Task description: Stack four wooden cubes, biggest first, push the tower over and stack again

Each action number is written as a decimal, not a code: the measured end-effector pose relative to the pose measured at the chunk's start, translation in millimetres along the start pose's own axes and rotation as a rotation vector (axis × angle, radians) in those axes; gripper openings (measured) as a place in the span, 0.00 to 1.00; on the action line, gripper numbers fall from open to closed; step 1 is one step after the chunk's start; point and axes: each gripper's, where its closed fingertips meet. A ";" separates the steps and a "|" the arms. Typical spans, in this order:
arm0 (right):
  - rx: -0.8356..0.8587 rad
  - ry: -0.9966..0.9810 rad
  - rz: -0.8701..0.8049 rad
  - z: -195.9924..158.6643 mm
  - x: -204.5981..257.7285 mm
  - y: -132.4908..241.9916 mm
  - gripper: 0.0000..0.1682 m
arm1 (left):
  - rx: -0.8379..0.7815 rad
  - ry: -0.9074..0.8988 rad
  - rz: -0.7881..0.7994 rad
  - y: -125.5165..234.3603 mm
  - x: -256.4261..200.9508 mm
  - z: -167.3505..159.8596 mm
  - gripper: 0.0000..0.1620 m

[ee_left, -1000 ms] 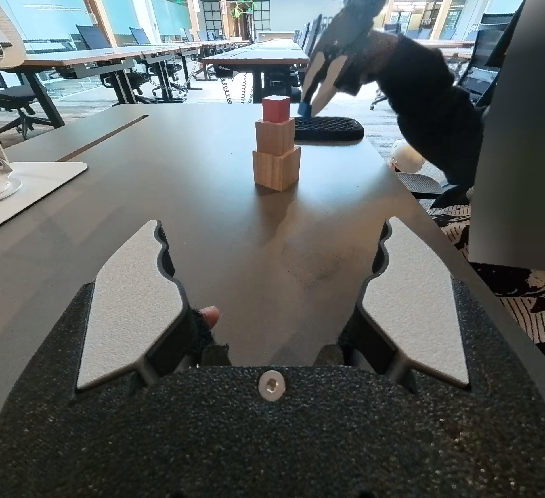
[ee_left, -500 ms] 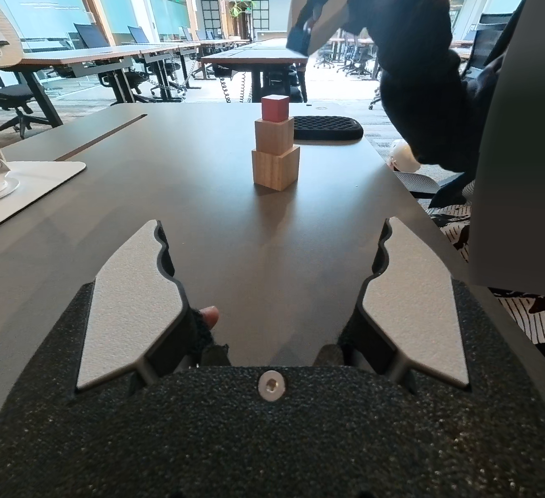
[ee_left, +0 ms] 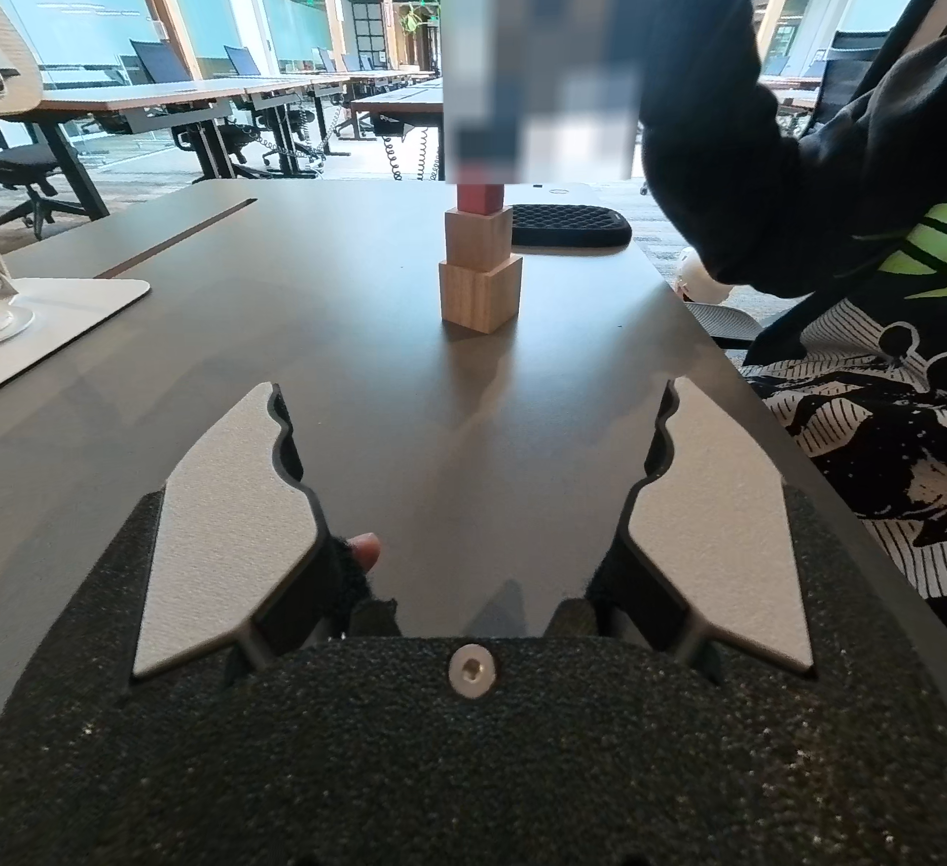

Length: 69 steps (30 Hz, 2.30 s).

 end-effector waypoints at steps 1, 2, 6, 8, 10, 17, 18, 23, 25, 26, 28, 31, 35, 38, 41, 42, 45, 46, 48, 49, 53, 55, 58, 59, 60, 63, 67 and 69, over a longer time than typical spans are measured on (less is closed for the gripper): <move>0.014 0.000 -0.013 -1.5 -3.3 -2.0 0.13 | -0.001 0.000 0.001 0.1 0.2 0.1 0.81; 0.024 -0.002 -0.012 -2.6 -5.3 -3.9 0.13 | -0.002 -0.001 0.002 0.1 0.2 0.2 0.81; 0.055 -0.021 0.019 -9.6 -11.2 -7.1 0.13 | -0.002 -0.003 0.002 0.2 0.0 0.1 0.81; 0.067 -0.023 0.036 -12.0 -12.6 -7.7 0.13 | -0.001 0.000 0.001 0.1 0.1 0.1 0.81; 0.079 -0.025 0.044 -13.0 -14.3 -8.9 0.13 | 0.000 0.001 0.000 0.2 0.2 0.0 0.81; 0.125 -0.049 0.038 -16.9 -23.7 -14.6 0.13 | 0.000 0.003 0.002 0.3 0.4 0.2 0.81; 0.122 -0.052 0.039 -16.4 -24.3 -15.0 0.13 | 0.000 0.003 0.001 0.2 0.4 0.1 0.81; 0.126 -0.056 0.030 -16.5 -26.3 -14.5 0.13 | 0.001 0.004 0.001 0.2 0.4 0.1 0.81; 0.124 -0.054 0.029 -15.7 -26.6 -14.6 0.13 | 0.001 0.005 0.002 0.2 0.6 0.1 0.81; 0.124 -0.054 0.028 -15.6 -26.8 -14.8 0.13 | 0.001 0.005 0.003 0.2 0.7 0.1 0.81; 0.123 -0.051 0.027 -14.8 -26.7 -15.5 0.13 | 0.001 0.007 0.005 0.1 1.0 0.1 0.81; 0.121 -0.051 0.024 -13.4 -26.7 -16.7 0.13 | 0.001 0.008 0.005 0.1 1.1 0.2 0.80; 0.125 -0.054 0.021 -13.4 -27.1 -16.9 0.14 | 0.001 0.007 0.004 0.1 1.0 0.1 0.80; 0.128 -0.060 0.015 -14.4 -28.4 -16.5 0.17 | 0.001 0.008 0.004 0.0 1.1 0.2 0.80; 0.118 -0.064 -0.004 -14.6 -30.2 -14.3 0.22 | 0.001 0.008 0.004 0.0 1.1 0.2 0.80; 0.105 -0.061 -0.009 -13.9 -29.8 -12.6 0.23 | 0.001 0.008 0.004 0.0 1.1 0.2 0.80; 0.029 -0.044 -0.039 -10.4 -29.1 -3.5 0.24 | 0.000 0.007 0.003 0.1 0.8 0.3 0.81; -0.002 -0.039 -0.052 -10.6 -29.0 0.4 0.26 | 0.001 0.008 0.001 0.0 0.7 0.1 0.81; -0.079 0.002 -0.073 -11.3 -27.5 7.9 0.29 | 0.004 0.011 -0.002 -0.2 0.7 -0.2 0.81; -0.125 0.041 -0.075 -12.2 -25.6 11.0 0.29 | 0.003 0.011 -0.001 -0.2 0.9 0.0 0.81; -0.347 0.235 -0.091 -19.3 -21.6 22.3 0.23 | -0.003 0.007 0.008 0.2 1.5 0.6 0.81; -0.459 0.301 -0.040 -23.8 -15.1 25.4 0.13 | 0.000 0.010 0.008 -0.2 1.8 0.3 0.81; -0.539 0.289 0.005 -35.0 -18.8 26.8 0.03 | -0.003 0.011 0.012 -0.1 2.4 0.6 0.81; -0.548 0.289 0.004 -38.3 -22.2 26.1 0.02 | -0.003 0.011 0.013 -0.1 2.5 0.6 0.81; -0.555 0.295 -0.006 -41.0 -26.2 24.7 0.01 | -0.002 0.012 0.014 -0.2 2.6 0.6 0.80; -0.536 0.285 -0.017 -49.9 -37.4 13.2 0.00 | -0.004 0.016 0.014 0.0 2.9 0.8 0.80; -0.460 0.283 -0.018 -60.6 -45.9 -9.2 0.00 | -0.003 0.019 0.011 0.0 3.1 0.9 0.80; -0.436 0.295 -0.025 -62.6 -47.9 -15.7 0.00 | -0.002 0.018 0.010 -0.2 2.9 0.7 0.80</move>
Point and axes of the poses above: each gripper's, where its closed fingertips meet, y back along the fingers, z out of its top, x = y × z across the jaws, and after that the axes turned 14 degrees about z, right-handed
